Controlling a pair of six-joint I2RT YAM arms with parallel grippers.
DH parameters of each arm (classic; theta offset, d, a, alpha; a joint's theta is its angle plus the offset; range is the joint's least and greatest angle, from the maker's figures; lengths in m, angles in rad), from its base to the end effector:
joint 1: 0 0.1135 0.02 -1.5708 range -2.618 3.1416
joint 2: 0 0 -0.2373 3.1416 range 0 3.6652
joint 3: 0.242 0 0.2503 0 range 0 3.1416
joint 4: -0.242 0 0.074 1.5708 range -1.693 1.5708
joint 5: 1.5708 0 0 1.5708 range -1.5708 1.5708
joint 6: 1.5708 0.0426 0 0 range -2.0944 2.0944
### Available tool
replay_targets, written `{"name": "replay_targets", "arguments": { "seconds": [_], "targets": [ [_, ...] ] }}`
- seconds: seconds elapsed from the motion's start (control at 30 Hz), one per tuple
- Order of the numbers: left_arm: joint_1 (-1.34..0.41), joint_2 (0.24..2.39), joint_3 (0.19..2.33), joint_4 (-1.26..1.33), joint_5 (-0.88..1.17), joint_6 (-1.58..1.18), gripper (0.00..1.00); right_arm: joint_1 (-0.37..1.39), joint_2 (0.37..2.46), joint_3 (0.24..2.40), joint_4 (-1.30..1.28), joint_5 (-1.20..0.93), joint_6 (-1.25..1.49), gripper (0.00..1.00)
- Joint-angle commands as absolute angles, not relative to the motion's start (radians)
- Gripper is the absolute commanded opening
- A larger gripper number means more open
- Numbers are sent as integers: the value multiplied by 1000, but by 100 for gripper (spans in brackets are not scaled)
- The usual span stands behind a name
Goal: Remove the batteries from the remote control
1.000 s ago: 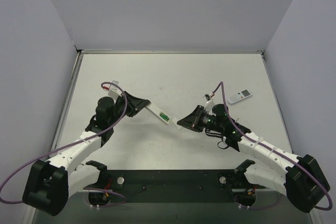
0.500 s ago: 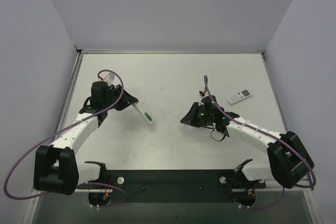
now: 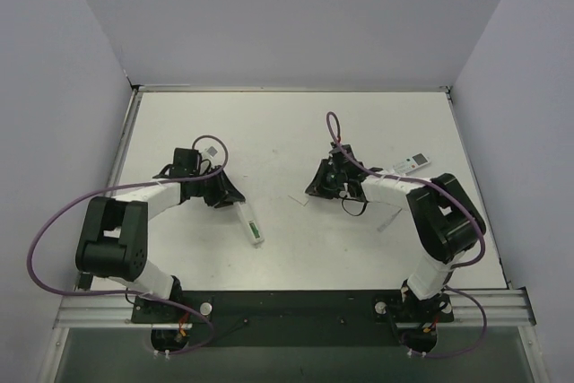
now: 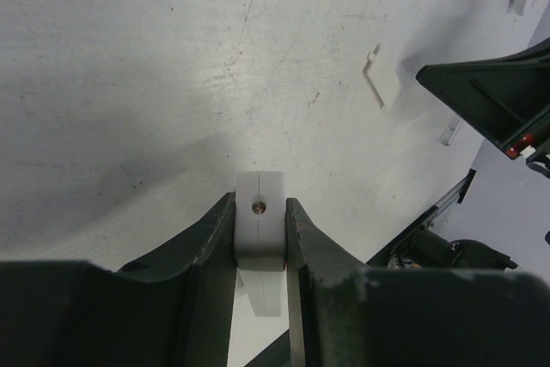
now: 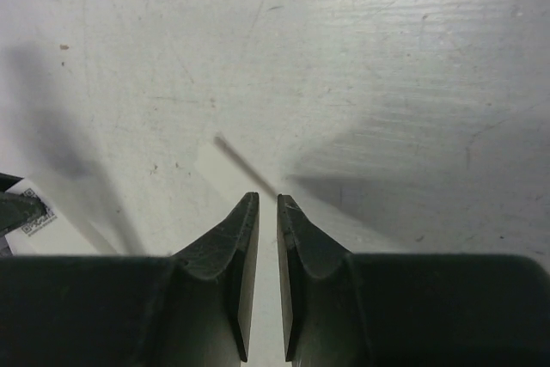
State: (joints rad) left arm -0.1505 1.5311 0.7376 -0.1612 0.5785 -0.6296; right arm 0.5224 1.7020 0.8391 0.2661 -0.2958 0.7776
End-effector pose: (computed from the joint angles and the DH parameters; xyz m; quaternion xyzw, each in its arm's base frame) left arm 0.2804 -0.0661 0.1300 -0.1327 0.9078 -0.3619 0.1654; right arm 0.2967 0.1852 0.1387 0.0428 0.8758 0.3838 0.2897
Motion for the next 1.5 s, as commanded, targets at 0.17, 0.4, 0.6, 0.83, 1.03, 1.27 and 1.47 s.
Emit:
{"name": "replay_targets", "arguments": {
  "seconds": [0.17,0.4,0.6,0.83,1.03,1.27,1.47],
  "targets": [
    [-147,1591,822,-235,565,-528,41,488,1733,899,276,-293,743,18],
    [-147,1615,887,-324,512,-480,57,433,1665,878,187,-333,707,34],
    [-147,1605,905,-350,491,-471,63,399,1517,834,91,-267,678,44],
    [-150,1600,904,-357,472,-474,63,377,1416,897,-40,-218,612,51],
    [-187,1598,894,-348,462,-483,60,400,1391,855,-18,-307,627,51],
    [-192,1618,885,-380,399,-506,43,414,1364,821,-18,-321,634,51],
    [-186,1597,877,-406,373,-522,30,413,1342,807,-21,-321,627,51]
  ]
}}
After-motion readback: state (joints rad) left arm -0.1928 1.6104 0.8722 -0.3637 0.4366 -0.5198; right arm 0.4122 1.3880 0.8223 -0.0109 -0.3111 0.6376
